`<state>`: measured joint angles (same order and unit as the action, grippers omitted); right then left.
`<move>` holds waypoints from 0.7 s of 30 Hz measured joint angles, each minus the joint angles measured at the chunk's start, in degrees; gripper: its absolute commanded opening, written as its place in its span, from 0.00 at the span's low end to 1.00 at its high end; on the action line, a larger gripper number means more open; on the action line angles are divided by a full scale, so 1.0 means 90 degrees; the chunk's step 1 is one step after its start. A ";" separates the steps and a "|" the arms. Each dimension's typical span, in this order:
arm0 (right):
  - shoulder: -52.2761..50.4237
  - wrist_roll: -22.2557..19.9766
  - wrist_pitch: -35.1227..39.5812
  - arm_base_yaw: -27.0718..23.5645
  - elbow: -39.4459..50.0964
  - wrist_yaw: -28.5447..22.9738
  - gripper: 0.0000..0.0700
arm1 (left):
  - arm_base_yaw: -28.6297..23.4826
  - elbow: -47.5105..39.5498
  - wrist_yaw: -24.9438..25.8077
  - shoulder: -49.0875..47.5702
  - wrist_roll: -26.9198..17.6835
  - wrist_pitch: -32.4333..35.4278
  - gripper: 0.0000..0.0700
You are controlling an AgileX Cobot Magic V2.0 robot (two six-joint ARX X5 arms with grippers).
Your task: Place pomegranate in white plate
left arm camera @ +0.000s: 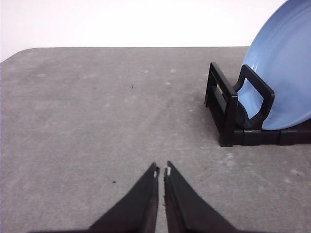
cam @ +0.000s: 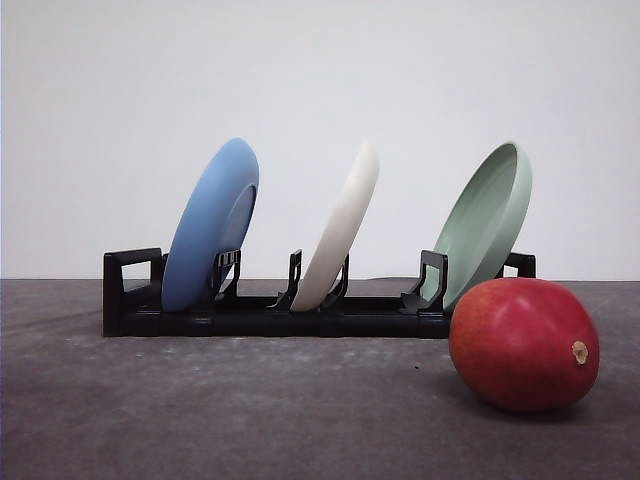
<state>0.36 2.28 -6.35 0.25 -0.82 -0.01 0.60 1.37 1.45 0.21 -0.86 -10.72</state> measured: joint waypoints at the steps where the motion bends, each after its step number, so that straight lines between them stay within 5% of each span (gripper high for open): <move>1: 0.0000 0.0000 0.0002 0.0000 0.0000 0.0000 0.04 | 0.0000 0.0000 0.0000 0.0000 0.0000 0.0000 0.00; 7: 0.0000 0.0000 0.0002 0.0000 -0.0002 0.0000 0.04 | 0.0002 0.0000 0.0000 0.0000 0.0317 0.0000 0.00; 12: 0.0000 0.0062 0.0007 0.0000 -0.0002 0.0000 0.04 | 0.0000 0.0000 0.0000 0.0000 0.1309 0.0000 0.00; 21: 0.0000 0.1128 0.0788 0.0000 -0.0002 0.0015 0.04 | 0.0000 -0.0015 0.0000 0.0007 0.2732 0.0387 0.00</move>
<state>0.36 12.44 0.74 0.25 -0.84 0.12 0.60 1.23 1.45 0.27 23.72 -7.24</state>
